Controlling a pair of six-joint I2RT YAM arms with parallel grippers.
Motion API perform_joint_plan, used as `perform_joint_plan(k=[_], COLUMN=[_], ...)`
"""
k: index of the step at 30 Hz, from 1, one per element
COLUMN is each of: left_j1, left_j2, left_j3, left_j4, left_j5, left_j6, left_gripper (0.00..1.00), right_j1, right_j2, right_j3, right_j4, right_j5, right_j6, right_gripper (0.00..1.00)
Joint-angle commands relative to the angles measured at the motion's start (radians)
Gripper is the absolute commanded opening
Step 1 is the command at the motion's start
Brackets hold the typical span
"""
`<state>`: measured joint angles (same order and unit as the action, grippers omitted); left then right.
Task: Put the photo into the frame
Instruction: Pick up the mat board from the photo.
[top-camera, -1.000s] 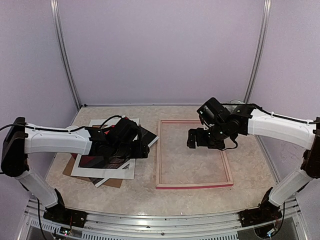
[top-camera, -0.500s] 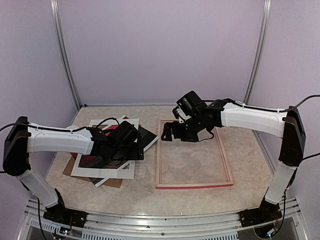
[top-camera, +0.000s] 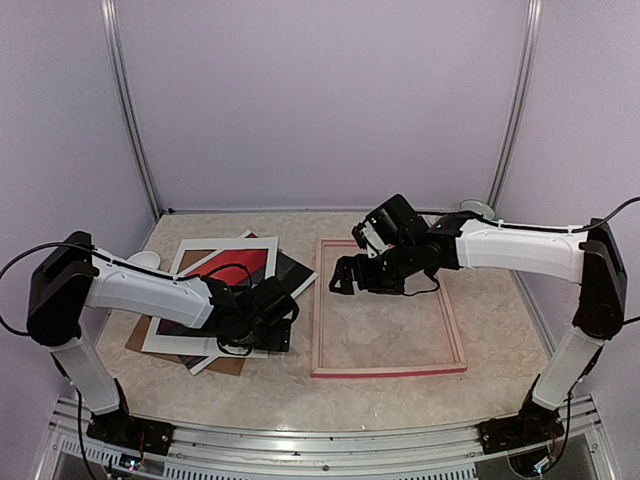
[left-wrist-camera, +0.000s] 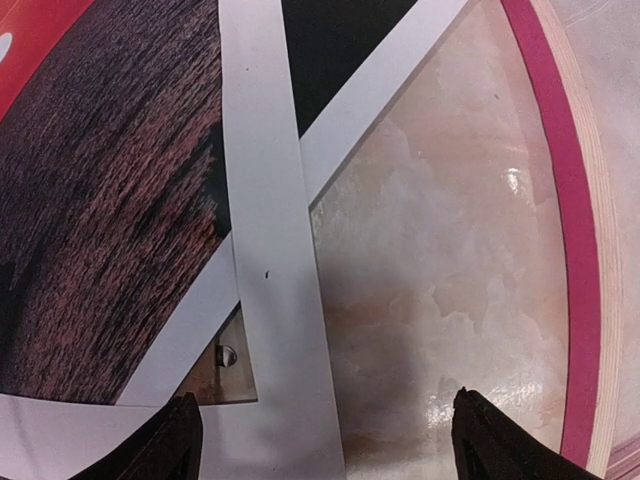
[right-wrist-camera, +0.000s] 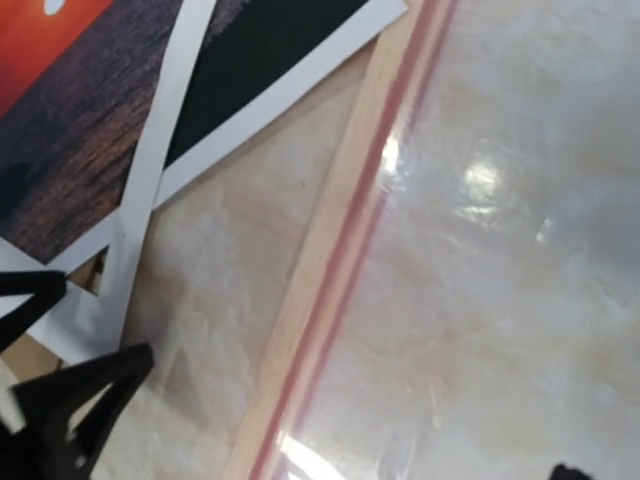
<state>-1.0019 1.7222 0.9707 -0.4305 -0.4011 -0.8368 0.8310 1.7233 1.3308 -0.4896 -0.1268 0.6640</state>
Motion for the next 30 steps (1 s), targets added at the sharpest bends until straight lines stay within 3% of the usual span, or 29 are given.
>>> perform_joint_plan(k=[1,8,13,30], left_j1=[0.003,0.040,0.049,0.116], left_j2=[0.027,0.044,0.044,-0.094], left_j3=[-0.004,-0.046,-0.055,-0.152], left_j4=[0.070,0.171,0.189,0.314], left_j5=[-0.017,0.022,0.030,0.167], left_j6=[0.018,0.026,0.028,0.024], left_gripper=[0.85,0.84,0.84,0.79], right_j1=[0.010,0.010,0.011,0.011], right_j2=[-0.126,-0.218,-0.233,-0.010], right_j3=[-0.086,-0.225,-0.263,-0.150], right_j4=[0.091,0.165,0.261,0.485], right_j5=[0.031,0.024,-0.077,-0.290], right_j6=[-0.018,0.009,0.025,0.163], right_gripper=[0.99,0.99,0.99,0.98])
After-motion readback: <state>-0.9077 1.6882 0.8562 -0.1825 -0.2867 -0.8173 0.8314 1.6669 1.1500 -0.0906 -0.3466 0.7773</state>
